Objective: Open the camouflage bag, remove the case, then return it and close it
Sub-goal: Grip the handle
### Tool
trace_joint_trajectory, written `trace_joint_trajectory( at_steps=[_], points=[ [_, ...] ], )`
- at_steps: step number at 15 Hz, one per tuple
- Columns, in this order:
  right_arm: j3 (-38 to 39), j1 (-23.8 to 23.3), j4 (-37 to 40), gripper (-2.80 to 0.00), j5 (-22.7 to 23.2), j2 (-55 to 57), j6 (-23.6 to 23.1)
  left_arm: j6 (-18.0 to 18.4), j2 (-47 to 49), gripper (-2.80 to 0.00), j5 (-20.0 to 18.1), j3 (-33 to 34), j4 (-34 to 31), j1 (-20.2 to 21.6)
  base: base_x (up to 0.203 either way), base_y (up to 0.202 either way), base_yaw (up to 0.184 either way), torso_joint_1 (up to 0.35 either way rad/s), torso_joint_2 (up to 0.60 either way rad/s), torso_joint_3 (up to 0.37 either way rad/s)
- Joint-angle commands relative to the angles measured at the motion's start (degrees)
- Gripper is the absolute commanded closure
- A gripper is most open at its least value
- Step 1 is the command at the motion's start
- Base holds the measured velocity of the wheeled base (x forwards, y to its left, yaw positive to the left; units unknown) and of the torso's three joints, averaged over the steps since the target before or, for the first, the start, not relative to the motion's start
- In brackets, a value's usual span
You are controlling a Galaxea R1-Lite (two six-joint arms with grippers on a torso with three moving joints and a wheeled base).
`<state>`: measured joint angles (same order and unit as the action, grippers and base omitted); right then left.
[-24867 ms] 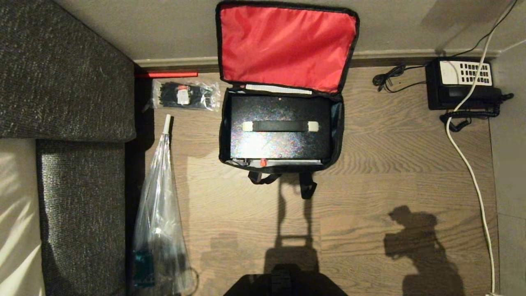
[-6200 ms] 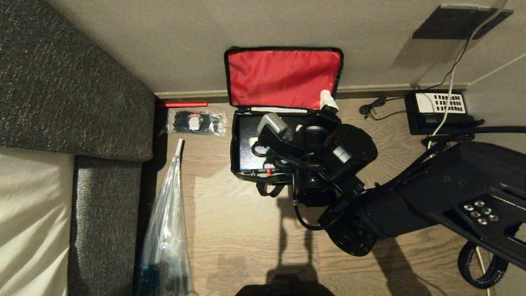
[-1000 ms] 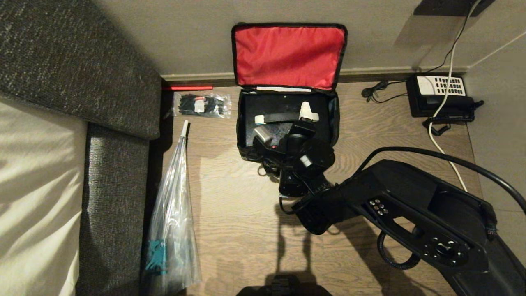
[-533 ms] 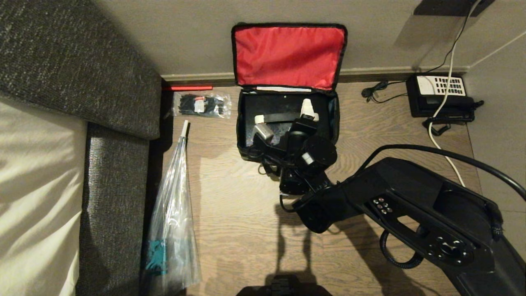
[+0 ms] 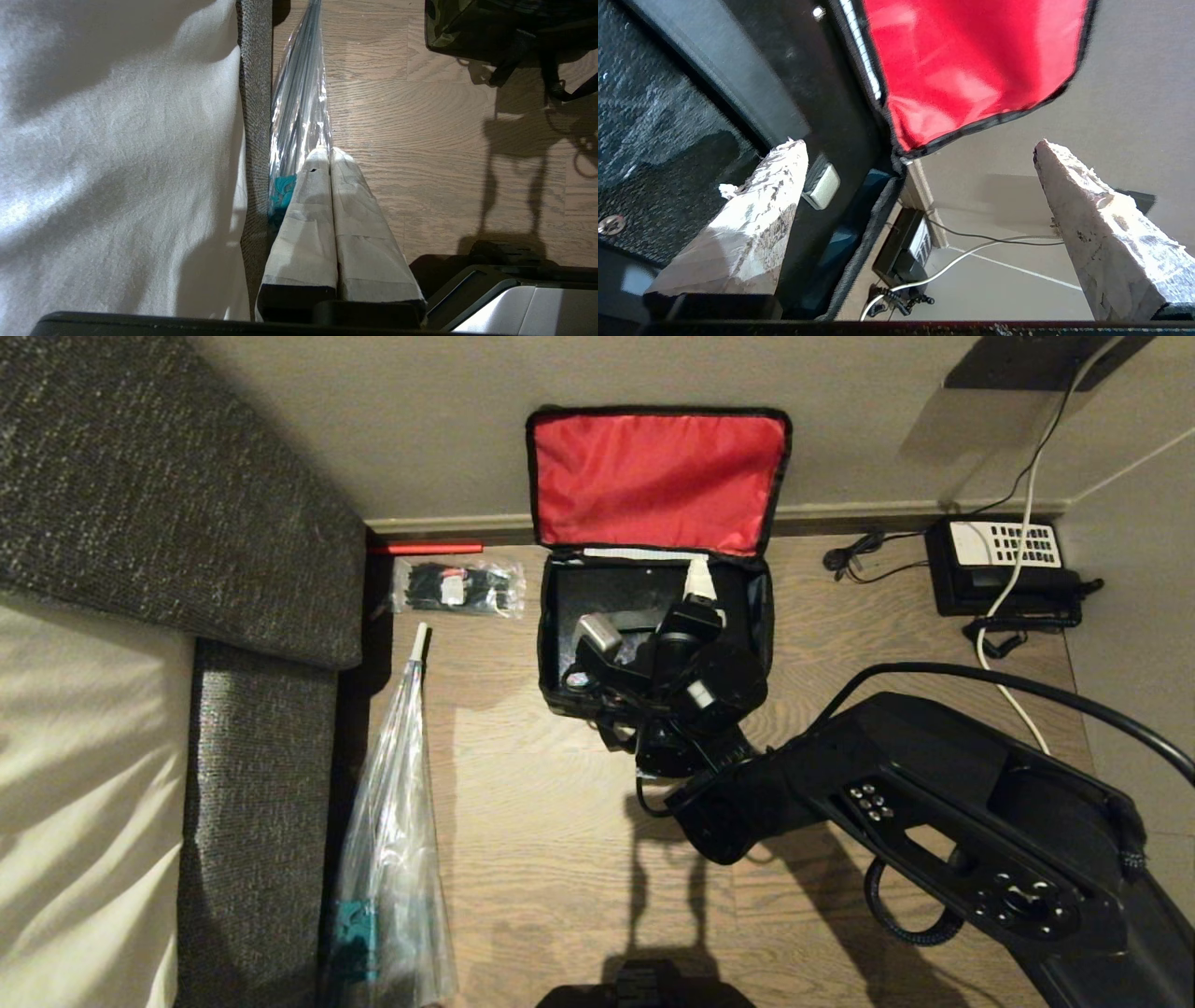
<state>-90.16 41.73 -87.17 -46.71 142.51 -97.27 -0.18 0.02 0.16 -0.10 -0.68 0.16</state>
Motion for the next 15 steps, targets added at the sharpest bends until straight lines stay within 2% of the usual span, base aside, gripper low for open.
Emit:
trace_joint_trajectory(
  at_steps=[1, 15],
  points=[
    [0.0, 0.0, -0.5, -2.80, -0.2, 0.1, -0.6, 0.2, 0.0, 0.00, -0.1, 0.0, 0.0, 0.0, 0.000, 0.000, 0.000, 0.000, 0.00, 0.000],
    [0.0, 0.0, -0.5, -2.80, -0.2, 0.1, -0.6, -0.3, 0.0, 0.00, 0.1, 0.1, 0.1, 0.0, 0.000, 0.000, 0.000, 0.000, 0.00, 0.000]
  ],
)
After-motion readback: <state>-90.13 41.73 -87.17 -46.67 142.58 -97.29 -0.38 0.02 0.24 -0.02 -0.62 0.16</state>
